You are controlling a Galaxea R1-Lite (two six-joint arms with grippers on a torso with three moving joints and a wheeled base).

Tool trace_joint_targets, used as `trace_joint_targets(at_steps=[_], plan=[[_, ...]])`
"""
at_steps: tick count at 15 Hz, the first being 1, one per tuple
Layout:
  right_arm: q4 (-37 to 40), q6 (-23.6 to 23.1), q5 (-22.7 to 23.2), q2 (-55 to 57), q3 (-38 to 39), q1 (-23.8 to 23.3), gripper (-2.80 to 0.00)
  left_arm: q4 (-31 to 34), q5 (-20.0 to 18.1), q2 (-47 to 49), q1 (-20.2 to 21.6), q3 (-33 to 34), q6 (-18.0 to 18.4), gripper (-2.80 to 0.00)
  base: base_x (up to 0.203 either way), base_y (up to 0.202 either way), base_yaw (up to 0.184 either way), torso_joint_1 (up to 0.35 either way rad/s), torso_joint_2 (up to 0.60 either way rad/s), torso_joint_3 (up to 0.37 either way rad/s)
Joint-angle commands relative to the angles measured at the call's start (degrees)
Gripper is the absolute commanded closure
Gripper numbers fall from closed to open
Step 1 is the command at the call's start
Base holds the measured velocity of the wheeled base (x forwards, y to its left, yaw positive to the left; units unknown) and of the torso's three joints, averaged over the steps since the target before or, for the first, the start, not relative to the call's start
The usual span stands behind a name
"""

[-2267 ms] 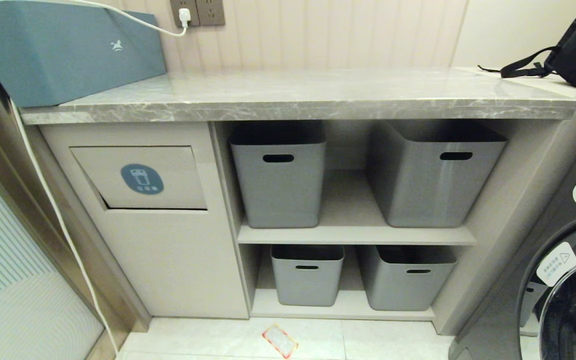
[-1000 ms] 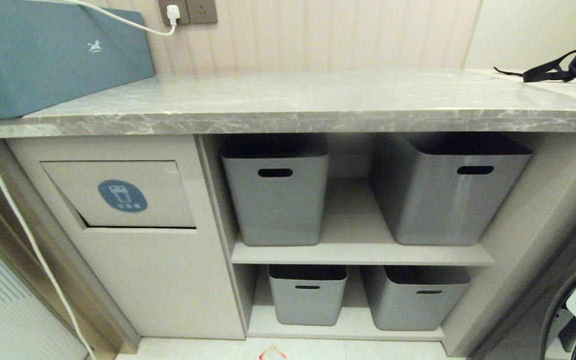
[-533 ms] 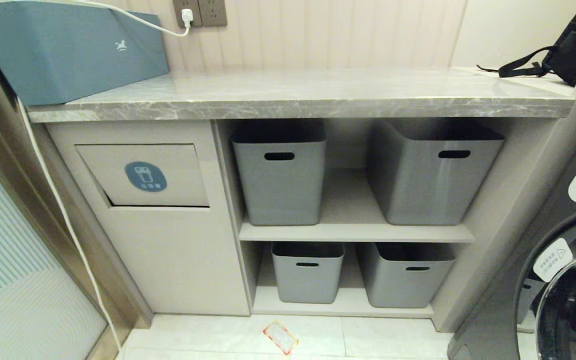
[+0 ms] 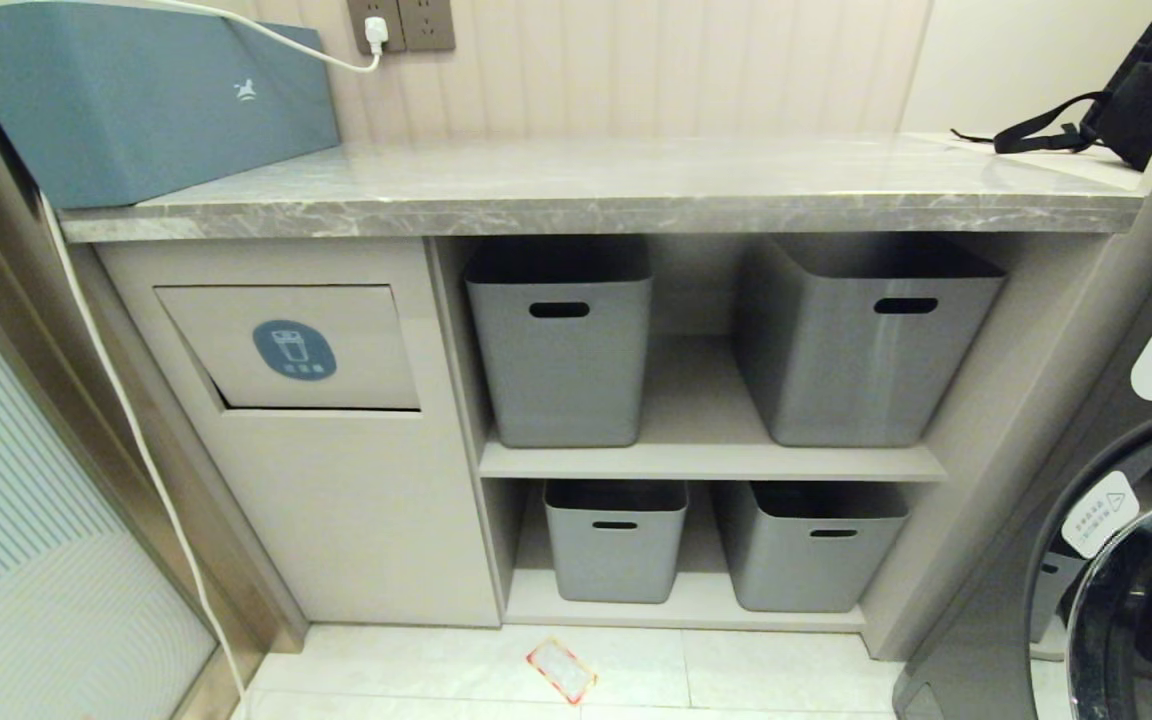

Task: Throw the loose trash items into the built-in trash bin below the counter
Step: Pick up the garbage

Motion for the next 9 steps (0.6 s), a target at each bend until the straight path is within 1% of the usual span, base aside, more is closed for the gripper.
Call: trace_joint_targets(at_steps=[1, 9], plan=[[-0.01, -0.03, 0.02, -0.09, 0.0, 0.02, 0.0, -0.01, 0.02, 0.07, 0.01, 0.02, 0.0, 0.0, 0.0, 0.0, 0.0, 0.0, 0.0, 0.0], [-0.01, -0.03, 0.02, -0.09, 0.0, 0.02, 0.0, -0.01, 0.02, 0.07, 0.01, 0.0, -0.27, 0.0, 0.0, 0.0, 0.0, 0.005, 0.0, -0.185]])
